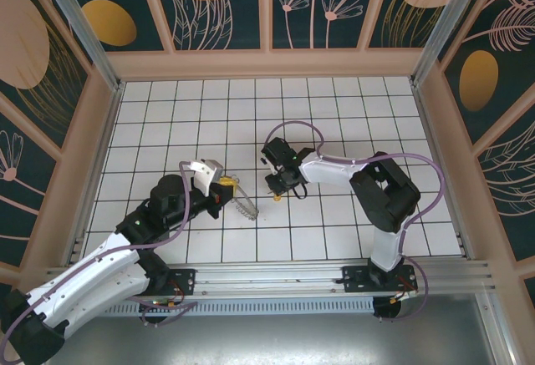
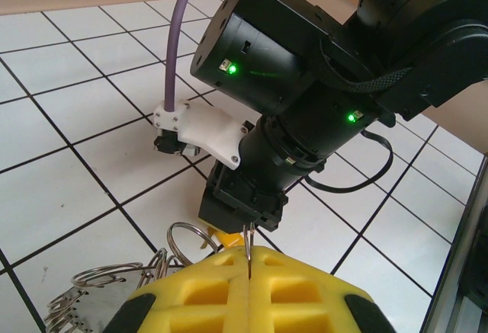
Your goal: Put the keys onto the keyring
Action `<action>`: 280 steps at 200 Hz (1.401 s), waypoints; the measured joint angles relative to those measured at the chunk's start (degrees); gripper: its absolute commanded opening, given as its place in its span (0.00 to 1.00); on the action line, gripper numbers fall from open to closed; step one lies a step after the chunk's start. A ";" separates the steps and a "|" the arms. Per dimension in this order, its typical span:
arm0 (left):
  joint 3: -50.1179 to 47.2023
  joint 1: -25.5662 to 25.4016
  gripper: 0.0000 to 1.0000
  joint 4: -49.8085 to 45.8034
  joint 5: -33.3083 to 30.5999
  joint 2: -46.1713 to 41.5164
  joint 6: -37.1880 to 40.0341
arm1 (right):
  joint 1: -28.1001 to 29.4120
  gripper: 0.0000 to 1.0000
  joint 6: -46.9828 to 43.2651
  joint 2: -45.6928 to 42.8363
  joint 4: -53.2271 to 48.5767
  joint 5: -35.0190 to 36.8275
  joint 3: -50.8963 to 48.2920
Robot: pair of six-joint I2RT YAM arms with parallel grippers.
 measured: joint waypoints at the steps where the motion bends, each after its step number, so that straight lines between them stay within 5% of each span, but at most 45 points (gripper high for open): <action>1: 0.00 0.00 0.00 0.00 0.00 0.00 0.00 | 0.00 0.15 -0.02 0.00 0.00 -0.07 0.00; 195: 0.00 0.00 0.00 0.13 0.44 0.20 0.00 | -0.63 0.16 0.37 -1.84 0.35 -1.49 -1.64; 246: 0.00 0.00 0.00 0.13 0.44 0.22 0.00 | -0.66 0.00 0.50 -2.14 0.46 -1.95 -1.86; 280: 0.02 0.00 0.00 0.13 0.48 0.26 0.00 | -0.74 0.00 0.50 -3.41 0.44 -1.95 -2.01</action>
